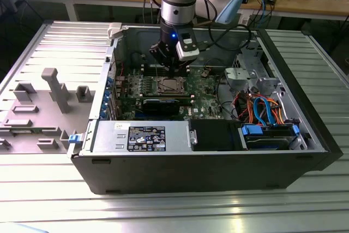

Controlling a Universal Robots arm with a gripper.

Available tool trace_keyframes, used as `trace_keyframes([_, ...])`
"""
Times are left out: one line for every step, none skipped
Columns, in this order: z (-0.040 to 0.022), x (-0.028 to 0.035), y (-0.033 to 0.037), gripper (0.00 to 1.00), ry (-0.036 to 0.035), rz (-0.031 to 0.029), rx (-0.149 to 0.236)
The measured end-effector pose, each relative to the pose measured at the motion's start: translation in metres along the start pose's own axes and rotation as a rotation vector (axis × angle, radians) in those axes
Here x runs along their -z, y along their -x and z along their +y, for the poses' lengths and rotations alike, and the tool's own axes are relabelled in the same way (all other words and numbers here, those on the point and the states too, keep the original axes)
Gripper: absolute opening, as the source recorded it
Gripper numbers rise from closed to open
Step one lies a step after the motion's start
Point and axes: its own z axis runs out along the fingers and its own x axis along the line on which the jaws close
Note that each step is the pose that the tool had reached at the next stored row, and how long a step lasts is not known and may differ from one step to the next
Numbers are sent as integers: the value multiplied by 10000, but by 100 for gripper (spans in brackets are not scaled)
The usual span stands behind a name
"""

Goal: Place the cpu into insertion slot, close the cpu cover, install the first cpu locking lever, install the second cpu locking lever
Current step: 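Install the first cpu locking lever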

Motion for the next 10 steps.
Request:
trace_keyframes([0,0,0,11,0,0,50])
trace_keyframes([0,0,0,11,0,0,90])
trace_keyframes([0,0,0,11,-1,-1,139])
trace_keyframes([0,0,0,11,-1,-2,168])
trace_keyframes([0,0,0,11,-1,-2,189])
trace_keyframes([0,0,0,11,-1,-3,228])
trace_keyframes([0,0,0,11,-2,-3,252])
trace_keyframes([0,0,0,11,-2,-2,272])
trace_keyframes([0,0,0,11,-2,-3,293])
trace_keyframes([0,0,0,11,-2,-3,316])
